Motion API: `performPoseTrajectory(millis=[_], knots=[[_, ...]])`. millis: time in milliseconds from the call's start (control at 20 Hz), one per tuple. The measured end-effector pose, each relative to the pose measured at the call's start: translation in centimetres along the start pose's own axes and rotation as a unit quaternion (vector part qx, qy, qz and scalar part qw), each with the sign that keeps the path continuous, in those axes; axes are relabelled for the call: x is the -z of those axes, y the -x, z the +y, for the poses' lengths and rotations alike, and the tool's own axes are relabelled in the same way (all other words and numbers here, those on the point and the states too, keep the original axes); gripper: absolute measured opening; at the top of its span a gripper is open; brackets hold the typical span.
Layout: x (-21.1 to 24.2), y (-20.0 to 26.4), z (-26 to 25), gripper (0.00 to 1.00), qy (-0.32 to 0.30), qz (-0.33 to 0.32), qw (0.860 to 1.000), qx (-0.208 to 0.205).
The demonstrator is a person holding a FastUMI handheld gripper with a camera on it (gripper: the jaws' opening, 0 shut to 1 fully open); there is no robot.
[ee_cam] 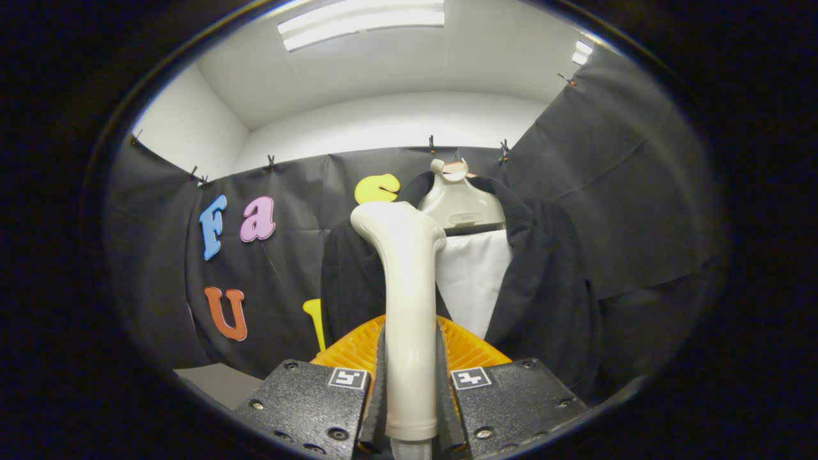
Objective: Iron the clothes twice with a garment steamer, once on the left side and once on the right side.
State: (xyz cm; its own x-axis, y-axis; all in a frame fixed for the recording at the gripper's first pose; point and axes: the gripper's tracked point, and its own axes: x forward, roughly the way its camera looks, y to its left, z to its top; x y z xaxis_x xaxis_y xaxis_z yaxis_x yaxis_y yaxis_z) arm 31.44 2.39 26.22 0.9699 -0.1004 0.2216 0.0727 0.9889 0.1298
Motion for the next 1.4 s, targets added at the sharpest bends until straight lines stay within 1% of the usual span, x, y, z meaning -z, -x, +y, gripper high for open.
performPoseTrajectory(millis=[500, 950, 1400], knots=[[6.0, 2.7, 0.2, 0.35, 0.015, 0.057, 0.998, 0.025], [11.2, 4.9, -2.6, 0.35, 0.016, 0.104, 0.994, 0.043], [15.5, 6.2, -4.2, 0.35, 0.021, 0.139, 0.989, 0.047]])
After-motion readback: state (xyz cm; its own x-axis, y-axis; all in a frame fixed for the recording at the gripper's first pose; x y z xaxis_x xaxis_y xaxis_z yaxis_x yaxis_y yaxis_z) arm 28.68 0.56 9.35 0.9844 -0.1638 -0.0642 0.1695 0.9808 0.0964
